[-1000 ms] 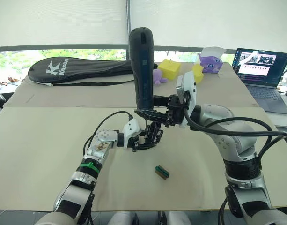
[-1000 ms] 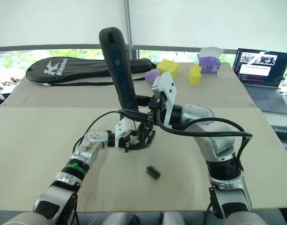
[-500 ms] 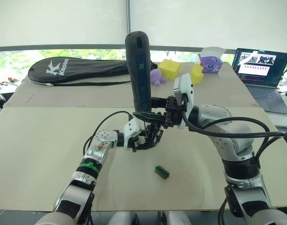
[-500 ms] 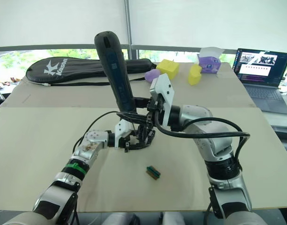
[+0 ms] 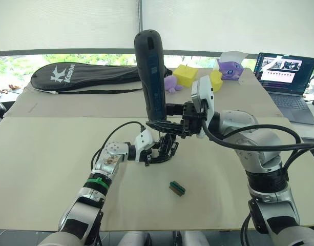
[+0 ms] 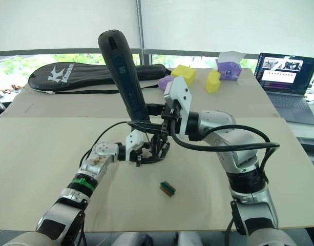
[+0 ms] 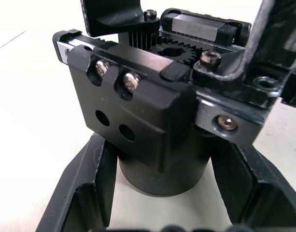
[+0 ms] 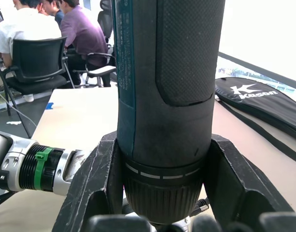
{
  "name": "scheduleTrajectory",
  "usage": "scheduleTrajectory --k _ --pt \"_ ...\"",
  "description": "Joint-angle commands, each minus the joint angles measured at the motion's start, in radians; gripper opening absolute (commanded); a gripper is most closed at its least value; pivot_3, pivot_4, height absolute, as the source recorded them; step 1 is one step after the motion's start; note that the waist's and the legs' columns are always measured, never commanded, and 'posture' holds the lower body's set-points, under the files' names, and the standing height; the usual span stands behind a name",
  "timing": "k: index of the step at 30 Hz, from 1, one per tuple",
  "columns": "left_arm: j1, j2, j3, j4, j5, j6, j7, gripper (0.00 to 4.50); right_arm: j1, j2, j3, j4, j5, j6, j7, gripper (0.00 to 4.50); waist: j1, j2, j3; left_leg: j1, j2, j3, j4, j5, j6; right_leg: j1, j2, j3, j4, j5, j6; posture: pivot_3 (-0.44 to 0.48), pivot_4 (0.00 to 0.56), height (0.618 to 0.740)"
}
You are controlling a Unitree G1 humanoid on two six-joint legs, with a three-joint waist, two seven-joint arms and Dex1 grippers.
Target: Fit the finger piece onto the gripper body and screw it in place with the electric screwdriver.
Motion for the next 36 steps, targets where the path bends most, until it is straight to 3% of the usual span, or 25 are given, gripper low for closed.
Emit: scheduleTrajectory --k 1,29,30,33,36 --pt "0.002 0.004 -0.003 -0.035 -0.002 -0.007 -0.006 2.30 -0.032 0.005 -0.018 -0.019 0.000 -0.041 0.003 1.92 0.000 0.000 0.000 0.000 0.000 0.000 0.000 0.000 0.000 0.000 0.000 0.000 0.000 0.000 0.000 0.000 0.150 0.740" --pt "0.002 0.006 0.001 -0.022 0.001 0.011 0.008 2.30 -0.029 0.028 -0.028 -0.030 0.022 -0.025 -0.003 1.92 0.000 0.000 0.000 0.000 0.000 0.000 0.000 0.000 0.000 0.000 0.000 0.000 0.000 0.000 0.000 0.000 0.150 0.740" --pt "-0.001 0.006 0.002 -0.020 0.000 0.011 0.008 3.37 -0.030 0.027 -0.029 -0.030 0.023 -0.024 -0.004 1.92 0.000 0.000 0.000 0.000 0.000 0.000 0.000 0.000 0.000 0.000 0.000 0.000 0.000 0.000 0.000 0.000 0.150 0.740" --pt "-0.005 0.005 0.002 -0.018 0.002 0.010 0.009 4.50 -0.030 0.027 -0.028 -0.030 0.023 -0.024 -0.006 1.92 0.000 0.000 0.000 0.000 0.000 0.000 0.000 0.000 0.000 0.000 0.000 0.000 0.000 0.000 0.000 0.000 0.150 0.740" --pt "-0.006 0.006 -0.001 -0.016 0.008 0.005 0.012 4.50 -0.031 0.027 -0.029 -0.030 0.023 -0.023 -0.006 1.92 0.000 0.000 0.000 0.000 0.000 0.000 0.000 0.000 0.000 0.000 0.000 0.000 0.000 0.000 0.000 0.000 0.150 0.740"
